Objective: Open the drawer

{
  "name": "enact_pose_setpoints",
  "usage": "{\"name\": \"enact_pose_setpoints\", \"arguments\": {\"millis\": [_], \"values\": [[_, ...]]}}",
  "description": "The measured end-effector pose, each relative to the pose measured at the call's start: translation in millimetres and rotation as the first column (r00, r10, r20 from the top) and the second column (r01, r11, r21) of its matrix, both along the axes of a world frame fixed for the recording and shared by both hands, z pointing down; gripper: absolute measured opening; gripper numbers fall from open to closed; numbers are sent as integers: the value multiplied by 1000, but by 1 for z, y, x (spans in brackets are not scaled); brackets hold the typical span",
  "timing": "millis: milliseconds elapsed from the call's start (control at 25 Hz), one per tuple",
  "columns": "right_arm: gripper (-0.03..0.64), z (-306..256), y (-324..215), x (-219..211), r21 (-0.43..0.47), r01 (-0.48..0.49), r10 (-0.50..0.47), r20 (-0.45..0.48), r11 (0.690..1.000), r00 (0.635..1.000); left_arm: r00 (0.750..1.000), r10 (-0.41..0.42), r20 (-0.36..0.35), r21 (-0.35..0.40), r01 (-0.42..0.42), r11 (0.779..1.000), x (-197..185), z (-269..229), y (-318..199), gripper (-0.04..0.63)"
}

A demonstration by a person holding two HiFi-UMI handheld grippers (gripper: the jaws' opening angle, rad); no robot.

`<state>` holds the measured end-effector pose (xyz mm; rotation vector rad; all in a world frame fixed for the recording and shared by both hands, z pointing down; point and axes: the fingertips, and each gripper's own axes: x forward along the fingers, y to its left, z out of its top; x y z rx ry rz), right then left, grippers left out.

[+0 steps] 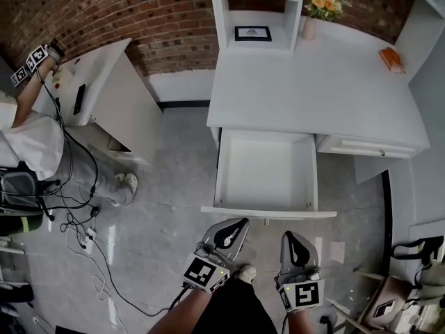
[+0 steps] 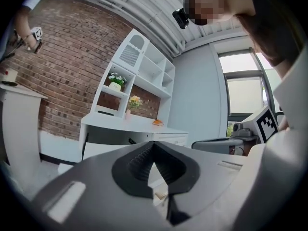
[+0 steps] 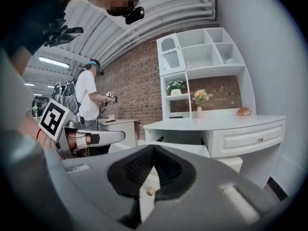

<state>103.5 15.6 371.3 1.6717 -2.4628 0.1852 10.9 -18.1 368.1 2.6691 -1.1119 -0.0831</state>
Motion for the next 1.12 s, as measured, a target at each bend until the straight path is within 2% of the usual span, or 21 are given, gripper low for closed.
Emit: {"name": "enact_pose_setpoints", "arguments": {"millis": [280, 400, 520, 800, 1120], "values": [[2, -50, 9, -22, 25, 103, -101, -49, 994, 994, 1000, 1, -13, 21, -1, 1000, -8, -44, 6, -2], [2, -77, 12, -35, 28, 134, -133, -26, 991, 991, 1000, 6, -11, 38, -6, 999, -14, -66, 6, -3], [2, -96, 13, -32, 36, 103, -104, 12, 994, 995, 1000, -2, -21, 37, 3, 999, -21, -86, 7, -3], [2, -140, 3, -5, 97, 22, -24, 14, 995, 1000, 1000, -2, -25, 62, 4, 998, -19, -124, 10, -2], [2, -177, 13, 4, 111, -4, -3, 58, 994, 998, 998, -48, -33, 83, 51, 995, -34, -161, 19, -2]]}}
